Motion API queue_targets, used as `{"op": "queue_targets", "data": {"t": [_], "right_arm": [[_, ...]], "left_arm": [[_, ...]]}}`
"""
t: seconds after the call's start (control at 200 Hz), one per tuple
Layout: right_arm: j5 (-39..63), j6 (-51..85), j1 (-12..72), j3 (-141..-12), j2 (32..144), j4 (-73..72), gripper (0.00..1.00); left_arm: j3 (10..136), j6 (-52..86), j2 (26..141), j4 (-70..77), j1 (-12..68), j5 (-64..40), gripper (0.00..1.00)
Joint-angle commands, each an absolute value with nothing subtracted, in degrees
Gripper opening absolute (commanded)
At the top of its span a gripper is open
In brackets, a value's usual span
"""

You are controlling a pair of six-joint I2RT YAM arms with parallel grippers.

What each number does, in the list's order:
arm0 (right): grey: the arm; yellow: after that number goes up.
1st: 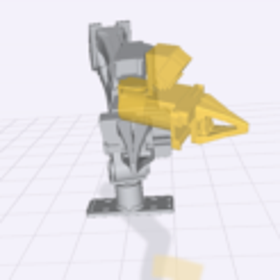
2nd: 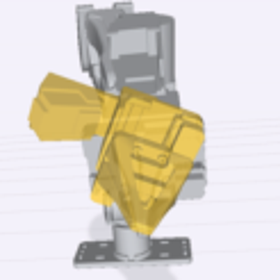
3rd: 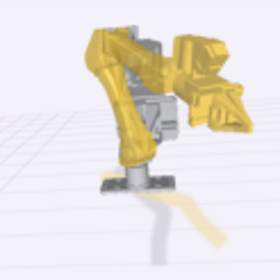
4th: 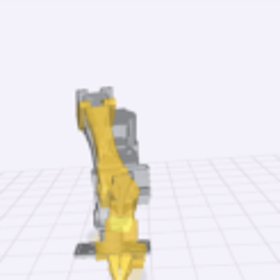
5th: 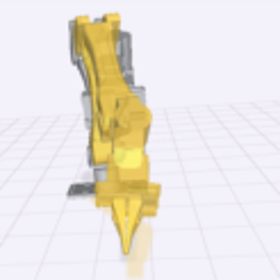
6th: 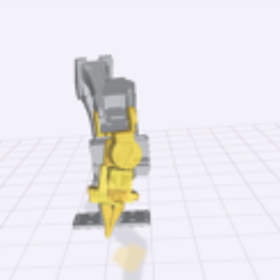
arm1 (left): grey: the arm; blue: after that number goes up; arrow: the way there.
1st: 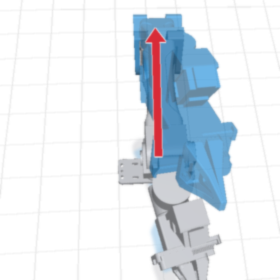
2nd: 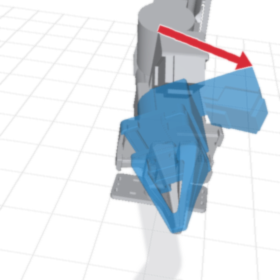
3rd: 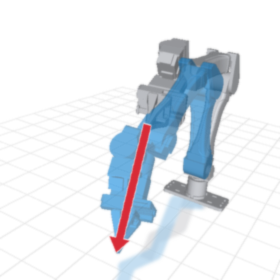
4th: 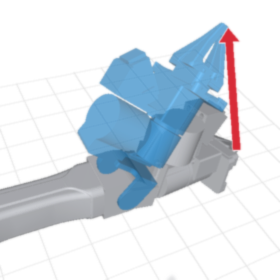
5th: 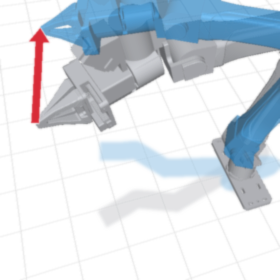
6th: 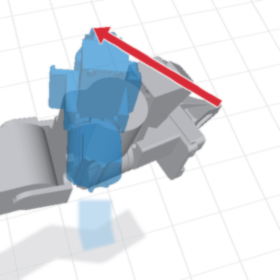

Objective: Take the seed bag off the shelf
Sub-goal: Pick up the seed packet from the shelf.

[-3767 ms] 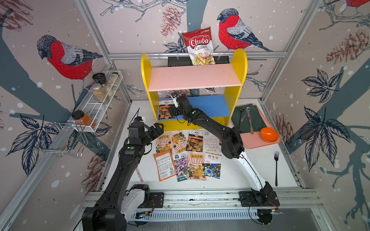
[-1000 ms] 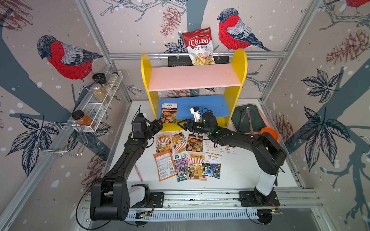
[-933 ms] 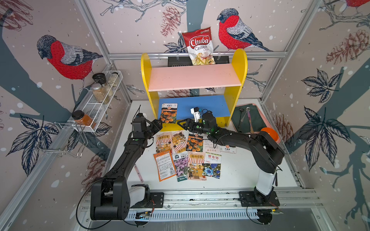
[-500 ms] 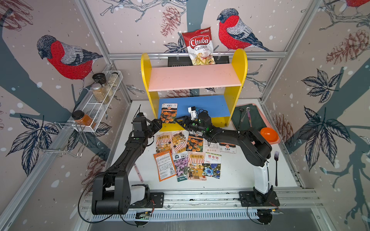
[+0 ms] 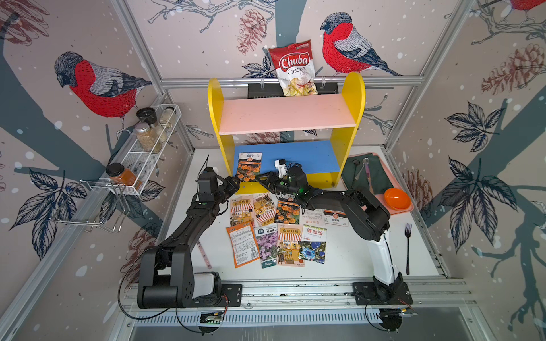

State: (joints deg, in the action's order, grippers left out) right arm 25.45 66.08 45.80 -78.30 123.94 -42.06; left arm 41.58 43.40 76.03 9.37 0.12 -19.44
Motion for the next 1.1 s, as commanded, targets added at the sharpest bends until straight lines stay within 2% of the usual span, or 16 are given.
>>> {"op": "queue_targets", "data": {"t": [0.0,0.335,0.63,1.096], "right_arm": [[26.03,66.91,45.96,-79.56,124.69,-45.13,0.52],[26.72,68.11,46.05,-81.91,126.63,-45.75,0.45],[26.89,68.64,46.05,-83.06,127.33,-45.79,0.37],[26.37,69.53,45.61,-82.62,127.57,-46.61,0.18]], "left_arm": [[41.48,43.77,76.43,13.35,-0.02,-20.09,0.45],[42.17,44.46,77.69,14.58,-0.08,-20.39,0.37],[42.54,44.82,78.41,14.92,-0.05,-21.25,0.17],[42.04,44.80,77.96,14.50,-0.05,-21.53,0.06]]}}
